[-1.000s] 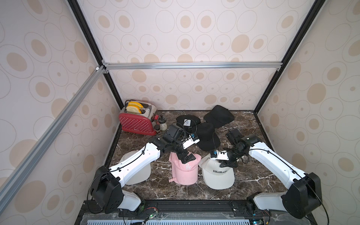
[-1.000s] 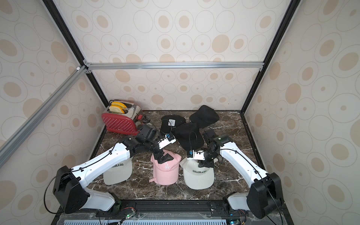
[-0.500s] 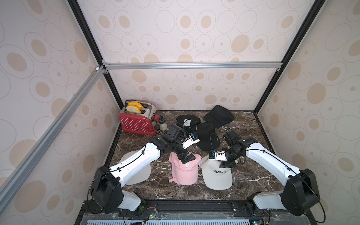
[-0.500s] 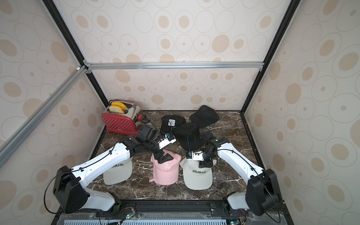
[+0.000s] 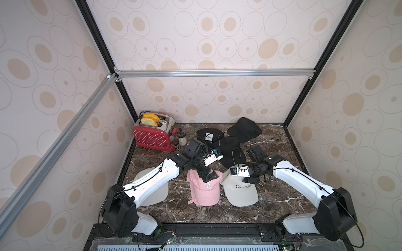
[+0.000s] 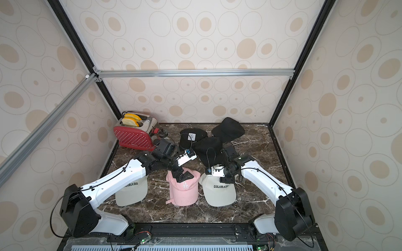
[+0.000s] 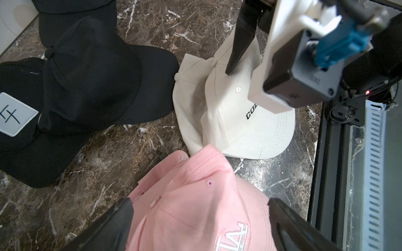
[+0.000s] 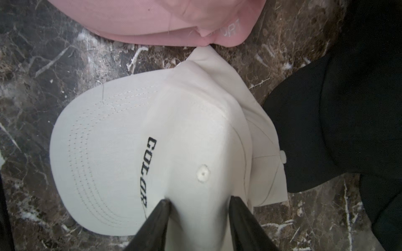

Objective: Stack the baseball caps by color
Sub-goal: Place the baseball cap on the baseball cap.

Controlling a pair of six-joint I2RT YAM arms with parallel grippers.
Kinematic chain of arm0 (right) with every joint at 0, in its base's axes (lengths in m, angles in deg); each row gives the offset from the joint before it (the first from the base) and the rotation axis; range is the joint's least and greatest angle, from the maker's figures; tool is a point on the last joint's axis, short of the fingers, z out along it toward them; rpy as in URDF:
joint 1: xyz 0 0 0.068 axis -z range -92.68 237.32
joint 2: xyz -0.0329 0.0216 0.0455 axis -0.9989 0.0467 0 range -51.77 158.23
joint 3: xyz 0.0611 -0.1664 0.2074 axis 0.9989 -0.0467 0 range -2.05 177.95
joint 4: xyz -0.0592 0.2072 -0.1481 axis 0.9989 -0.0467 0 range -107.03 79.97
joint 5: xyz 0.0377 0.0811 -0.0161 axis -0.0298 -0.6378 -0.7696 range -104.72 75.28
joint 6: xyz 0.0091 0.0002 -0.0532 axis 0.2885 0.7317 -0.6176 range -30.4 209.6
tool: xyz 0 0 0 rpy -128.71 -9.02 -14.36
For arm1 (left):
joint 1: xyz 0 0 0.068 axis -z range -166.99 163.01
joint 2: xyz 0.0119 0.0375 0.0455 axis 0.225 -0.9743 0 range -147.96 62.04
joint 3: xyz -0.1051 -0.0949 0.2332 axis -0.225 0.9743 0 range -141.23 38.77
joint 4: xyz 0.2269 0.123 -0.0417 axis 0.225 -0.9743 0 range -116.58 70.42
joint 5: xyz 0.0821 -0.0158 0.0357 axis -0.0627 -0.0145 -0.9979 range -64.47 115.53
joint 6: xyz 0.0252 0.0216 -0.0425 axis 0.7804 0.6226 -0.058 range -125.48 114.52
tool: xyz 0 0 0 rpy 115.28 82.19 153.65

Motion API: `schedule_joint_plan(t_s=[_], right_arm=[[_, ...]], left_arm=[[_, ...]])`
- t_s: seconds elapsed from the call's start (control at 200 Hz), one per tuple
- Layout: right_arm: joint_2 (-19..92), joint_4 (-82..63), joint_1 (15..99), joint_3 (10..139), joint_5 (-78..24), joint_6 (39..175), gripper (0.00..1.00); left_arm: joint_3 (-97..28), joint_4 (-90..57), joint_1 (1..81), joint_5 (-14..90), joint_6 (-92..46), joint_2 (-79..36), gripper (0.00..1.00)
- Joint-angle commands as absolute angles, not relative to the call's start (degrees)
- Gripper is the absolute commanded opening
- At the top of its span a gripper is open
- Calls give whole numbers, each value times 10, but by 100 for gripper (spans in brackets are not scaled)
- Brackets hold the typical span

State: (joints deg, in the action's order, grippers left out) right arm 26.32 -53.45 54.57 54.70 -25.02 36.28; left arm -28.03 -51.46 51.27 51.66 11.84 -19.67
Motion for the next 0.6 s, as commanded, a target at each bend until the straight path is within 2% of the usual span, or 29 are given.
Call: schedule_joint_plan(t_s=[0.0,0.115,0.25,0.29,0.386,0.436,0.596], right_arm=[[255,-537,541,547,-247,371,49],[246,-572,540,560,-233,365,51],[210,-580,541,561,-211,371,60],[195,-575,540,562,-208,379,65],[158,-557,541,561,-215,400,91],[142,-541,541,560,-223,411,99],[124,-435,539,557,-215,501,100]], left_arm=[[-303,-516,512,513,110,-201,99],[-303,-516,513,513,110,-200,99],[-303,-509,513,512,104,-197,99],[-303,-504,513,510,98,-194,99],[-303,-495,513,498,86,-189,99],[-304,-493,512,487,80,-187,99],[-306,-461,507,423,33,-182,99]])
